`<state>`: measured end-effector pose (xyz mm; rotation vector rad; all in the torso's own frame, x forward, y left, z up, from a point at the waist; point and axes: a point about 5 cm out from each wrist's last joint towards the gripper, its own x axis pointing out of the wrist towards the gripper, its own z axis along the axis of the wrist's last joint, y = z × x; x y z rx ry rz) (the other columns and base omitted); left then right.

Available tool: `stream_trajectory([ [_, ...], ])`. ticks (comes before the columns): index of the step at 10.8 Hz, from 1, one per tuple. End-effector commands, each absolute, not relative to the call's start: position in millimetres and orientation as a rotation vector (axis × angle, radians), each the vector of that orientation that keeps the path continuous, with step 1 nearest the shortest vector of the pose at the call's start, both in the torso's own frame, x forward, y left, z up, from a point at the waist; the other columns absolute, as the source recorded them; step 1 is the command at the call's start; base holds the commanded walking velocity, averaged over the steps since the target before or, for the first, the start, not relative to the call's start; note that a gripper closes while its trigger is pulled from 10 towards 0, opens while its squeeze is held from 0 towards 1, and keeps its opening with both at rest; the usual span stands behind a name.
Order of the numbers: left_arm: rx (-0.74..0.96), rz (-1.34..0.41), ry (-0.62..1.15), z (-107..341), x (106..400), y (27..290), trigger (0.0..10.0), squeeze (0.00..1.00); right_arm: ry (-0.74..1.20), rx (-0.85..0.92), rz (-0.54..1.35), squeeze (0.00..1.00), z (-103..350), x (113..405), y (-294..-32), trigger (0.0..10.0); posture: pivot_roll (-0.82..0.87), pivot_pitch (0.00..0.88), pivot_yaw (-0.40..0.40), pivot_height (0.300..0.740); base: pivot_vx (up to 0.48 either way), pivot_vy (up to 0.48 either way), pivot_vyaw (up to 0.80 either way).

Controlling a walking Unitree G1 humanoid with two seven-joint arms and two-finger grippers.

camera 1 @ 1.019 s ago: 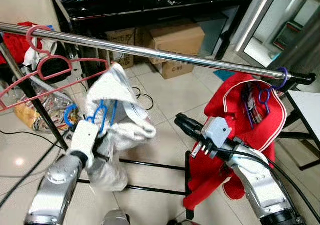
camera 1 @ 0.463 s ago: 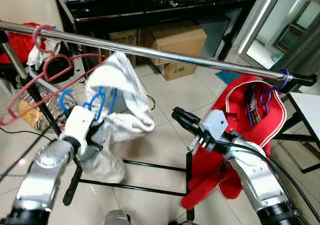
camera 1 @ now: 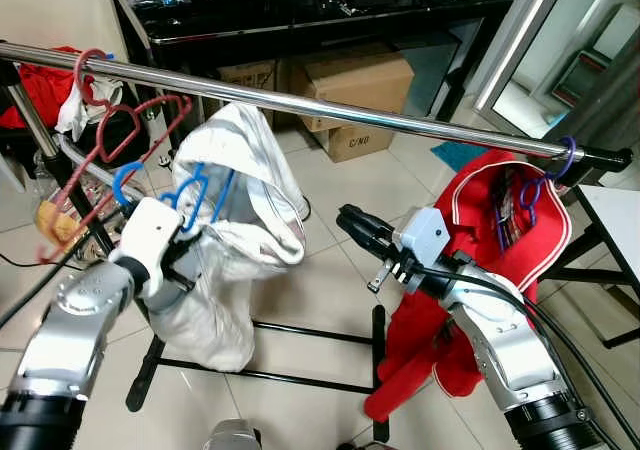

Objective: Hang hanger

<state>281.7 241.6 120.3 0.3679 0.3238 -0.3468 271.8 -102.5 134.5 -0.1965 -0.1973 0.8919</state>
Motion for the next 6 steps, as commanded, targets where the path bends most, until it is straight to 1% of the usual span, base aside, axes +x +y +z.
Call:
stream_trajectory([
  [1,0.349,-0.346,0.220,143.4,290.5,239.2,10.0,0.00,-0.219,-0.195,0.886,0.00,141.7,272.5,-103.5,10.0,0.29,0.038,-0.090,0.740,0.000,0.000,0.00],
  [2,0.343,-0.344,0.213,144.5,291.0,239.2,10.0,0.00,-0.216,-0.194,0.888,0.00,141.0,271.9,-103.2,10.0,0.29,0.039,-0.091,0.740,0.000,0.000,0.00],
  [3,0.331,-0.306,0.206,138.6,291.4,238.7,10.0,0.00,-0.200,-0.202,0.881,0.00,135.4,270.2,-102.9,10.0,0.28,0.042,-0.090,0.740,0.000,0.000,0.00],
  [5,0.245,-0.245,0.212,125.2,285.6,234.6,10.0,0.00,-0.185,-0.191,0.853,0.00,129.4,266.1,-102.8,10.0,0.28,0.043,-0.090,0.740,0.000,0.000,0.00],
  [6,0.246,-0.270,0.212,124.5,282.1,231.0,10.0,0.00,-0.183,-0.191,0.852,0.00,126.9,263.3,-101.8,10.0,0.28,0.045,-0.091,0.740,0.000,0.000,0.00],
])
